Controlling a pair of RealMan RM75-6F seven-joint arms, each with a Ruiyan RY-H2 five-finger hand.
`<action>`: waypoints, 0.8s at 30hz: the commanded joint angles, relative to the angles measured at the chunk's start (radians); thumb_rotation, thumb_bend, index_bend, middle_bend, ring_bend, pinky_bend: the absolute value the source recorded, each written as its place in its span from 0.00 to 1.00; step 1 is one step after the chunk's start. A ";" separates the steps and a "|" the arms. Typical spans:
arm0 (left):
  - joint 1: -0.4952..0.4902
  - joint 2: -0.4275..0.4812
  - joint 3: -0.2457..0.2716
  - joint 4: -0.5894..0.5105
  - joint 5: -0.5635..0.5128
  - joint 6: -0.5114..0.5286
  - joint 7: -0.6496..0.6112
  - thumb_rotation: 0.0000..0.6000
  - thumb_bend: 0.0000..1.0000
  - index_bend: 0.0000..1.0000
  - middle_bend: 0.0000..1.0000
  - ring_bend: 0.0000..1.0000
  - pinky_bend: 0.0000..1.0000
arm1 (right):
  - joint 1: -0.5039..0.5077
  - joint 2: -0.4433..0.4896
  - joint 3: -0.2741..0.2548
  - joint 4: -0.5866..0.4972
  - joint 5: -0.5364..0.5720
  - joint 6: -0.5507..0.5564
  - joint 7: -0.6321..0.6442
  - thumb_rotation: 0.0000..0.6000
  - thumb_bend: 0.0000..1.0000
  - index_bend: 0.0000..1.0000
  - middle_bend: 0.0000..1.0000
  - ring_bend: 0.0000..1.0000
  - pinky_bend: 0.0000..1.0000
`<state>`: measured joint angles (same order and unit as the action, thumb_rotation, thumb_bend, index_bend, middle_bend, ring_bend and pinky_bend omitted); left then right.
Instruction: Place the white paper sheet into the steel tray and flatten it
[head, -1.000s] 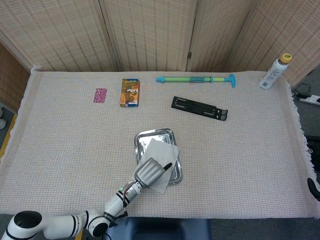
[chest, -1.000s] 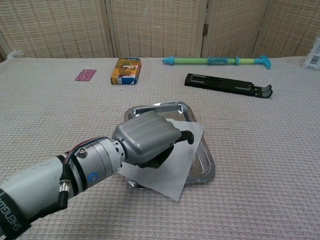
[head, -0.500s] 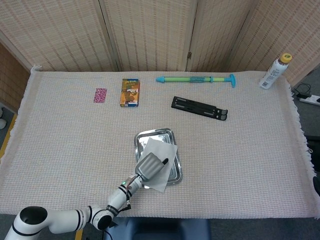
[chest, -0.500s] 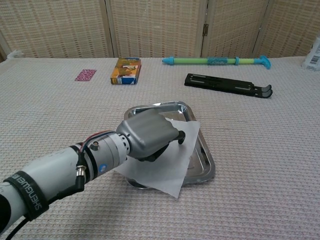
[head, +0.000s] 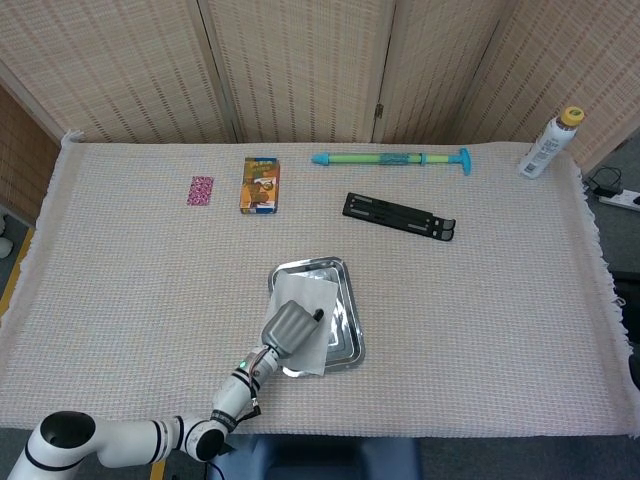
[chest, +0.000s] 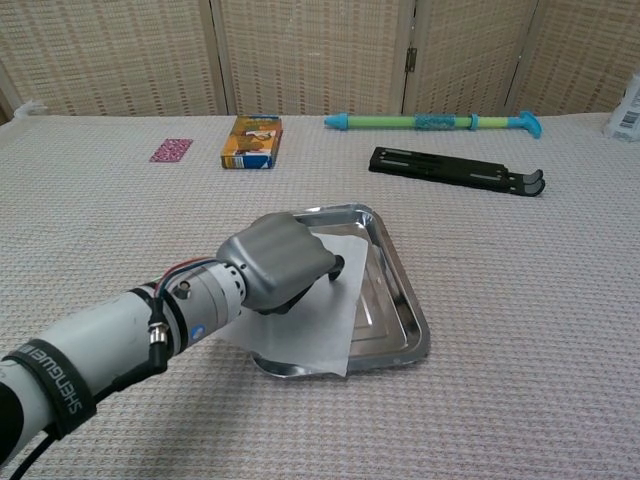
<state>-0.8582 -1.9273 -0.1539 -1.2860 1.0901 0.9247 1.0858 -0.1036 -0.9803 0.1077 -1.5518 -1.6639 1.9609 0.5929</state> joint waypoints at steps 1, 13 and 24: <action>-0.012 -0.011 -0.007 -0.008 -0.049 0.026 0.053 1.00 1.00 0.34 1.00 1.00 1.00 | -0.005 0.002 0.001 0.000 -0.002 0.010 0.015 1.00 0.40 0.00 0.00 0.00 0.00; -0.032 -0.004 -0.012 -0.081 -0.060 0.114 0.083 1.00 1.00 0.31 1.00 1.00 1.00 | -0.024 0.005 -0.007 0.011 -0.031 0.045 0.026 1.00 0.40 0.00 0.00 0.00 0.00; 0.022 0.110 0.101 -0.424 -0.062 0.275 0.261 1.00 1.00 0.31 1.00 1.00 1.00 | -0.030 -0.009 -0.028 0.000 -0.101 0.075 -0.030 1.00 0.40 0.00 0.00 0.00 0.00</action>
<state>-0.8600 -1.8504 -0.0963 -1.6470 1.0348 1.1546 1.2988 -0.1303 -0.9875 0.0818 -1.5526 -1.7578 2.0281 0.5655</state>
